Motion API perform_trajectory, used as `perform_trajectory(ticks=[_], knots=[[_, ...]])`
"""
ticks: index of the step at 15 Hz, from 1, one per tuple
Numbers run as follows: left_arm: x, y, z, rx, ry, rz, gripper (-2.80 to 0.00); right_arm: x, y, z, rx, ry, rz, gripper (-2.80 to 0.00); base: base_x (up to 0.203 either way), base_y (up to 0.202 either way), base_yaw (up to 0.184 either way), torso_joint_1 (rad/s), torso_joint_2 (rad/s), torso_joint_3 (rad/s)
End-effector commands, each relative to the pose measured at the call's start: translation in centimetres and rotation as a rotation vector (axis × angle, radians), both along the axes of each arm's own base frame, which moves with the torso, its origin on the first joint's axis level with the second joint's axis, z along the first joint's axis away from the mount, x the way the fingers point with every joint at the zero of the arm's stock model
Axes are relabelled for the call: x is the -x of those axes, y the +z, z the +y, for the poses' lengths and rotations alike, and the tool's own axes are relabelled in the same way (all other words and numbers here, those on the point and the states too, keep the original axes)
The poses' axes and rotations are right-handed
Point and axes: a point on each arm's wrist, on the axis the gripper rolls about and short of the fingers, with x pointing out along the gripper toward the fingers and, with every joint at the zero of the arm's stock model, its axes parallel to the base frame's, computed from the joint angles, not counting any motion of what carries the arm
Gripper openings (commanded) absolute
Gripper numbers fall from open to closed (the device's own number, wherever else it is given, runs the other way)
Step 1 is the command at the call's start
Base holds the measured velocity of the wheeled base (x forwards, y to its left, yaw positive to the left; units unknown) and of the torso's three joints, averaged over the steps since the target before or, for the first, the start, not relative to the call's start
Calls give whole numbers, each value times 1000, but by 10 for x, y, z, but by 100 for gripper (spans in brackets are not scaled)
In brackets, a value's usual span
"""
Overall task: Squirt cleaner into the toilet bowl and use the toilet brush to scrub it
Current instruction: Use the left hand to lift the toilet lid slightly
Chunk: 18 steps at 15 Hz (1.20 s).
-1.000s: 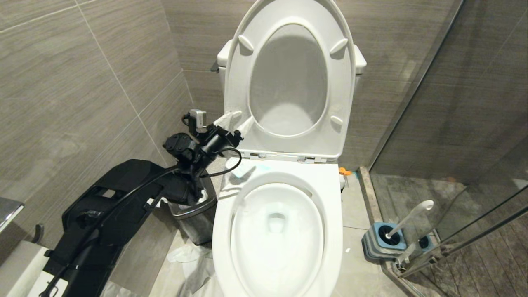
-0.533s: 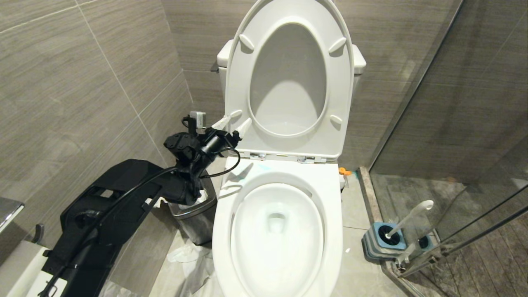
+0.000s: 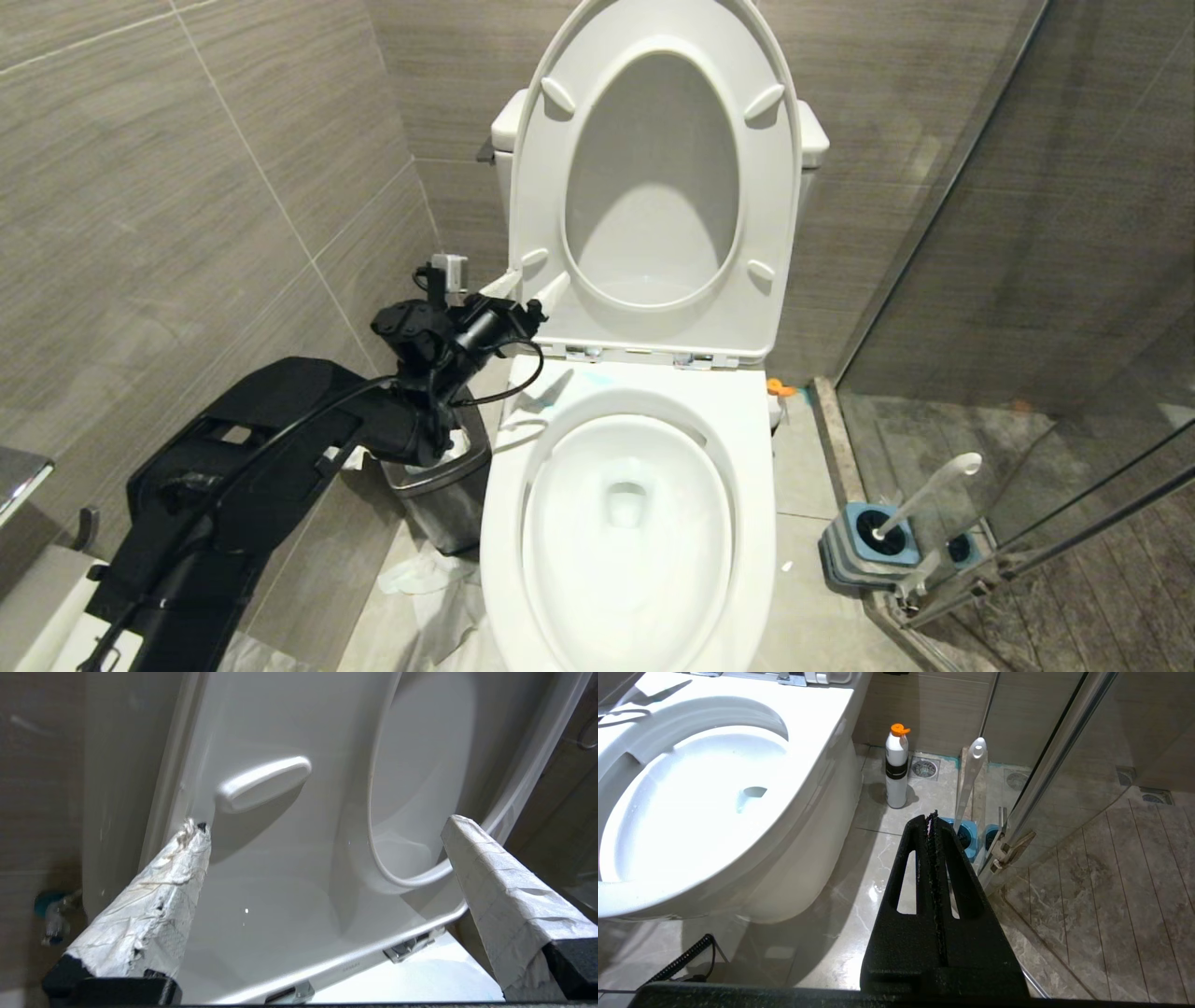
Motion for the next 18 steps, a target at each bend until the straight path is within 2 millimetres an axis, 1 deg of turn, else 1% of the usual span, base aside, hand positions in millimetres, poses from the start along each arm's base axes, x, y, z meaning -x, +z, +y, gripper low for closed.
perform_trajectory(ticks=[1, 4, 6, 8, 10, 12, 15, 16, 18], knots=[[18, 27, 17, 9, 13, 2, 0, 0, 0, 0, 0, 0, 1, -280, 0, 0, 0, 0, 0, 0], [53, 68, 34, 67, -3, 12, 0, 0, 0, 0, 0, 1, 0, -280, 0, 0, 0, 0, 0, 0], [76, 88, 39, 94, -23, 27, 0, 0, 0, 0, 0, 1, 2, -280, 0, 0, 0, 0, 0, 0], [99, 104, 36, 116, -60, 47, 0, 0, 0, 0, 0, 1, 2, -280, 0, 0, 0, 0, 0, 0], [127, 126, 26, 157, -130, 77, 0, 0, 0, 0, 0, 2, 0, -280, 0, 0, 0, 0, 0, 0], [160, 151, 14, 198, -214, 118, 0, 0, 0, 0, 0, 2, 2, -280, 0, 0, 0, 0, 0, 0], [222, 193, 4, 233, -330, 218, 0, 0, 0, 0, 0, 2, 2, -280, 0, 0, 0, 0, 0, 0], [242, 203, 3, 232, -357, 271, 0, 0, 0, 0, 0, 2, 0, -280, 0, 0, 0, 0, 0, 0], [277, 217, 7, 196, -374, 377, 0, 0, 0, 0, 0, 0, 0, -280, 0, 0, 0, 0, 0, 0]])
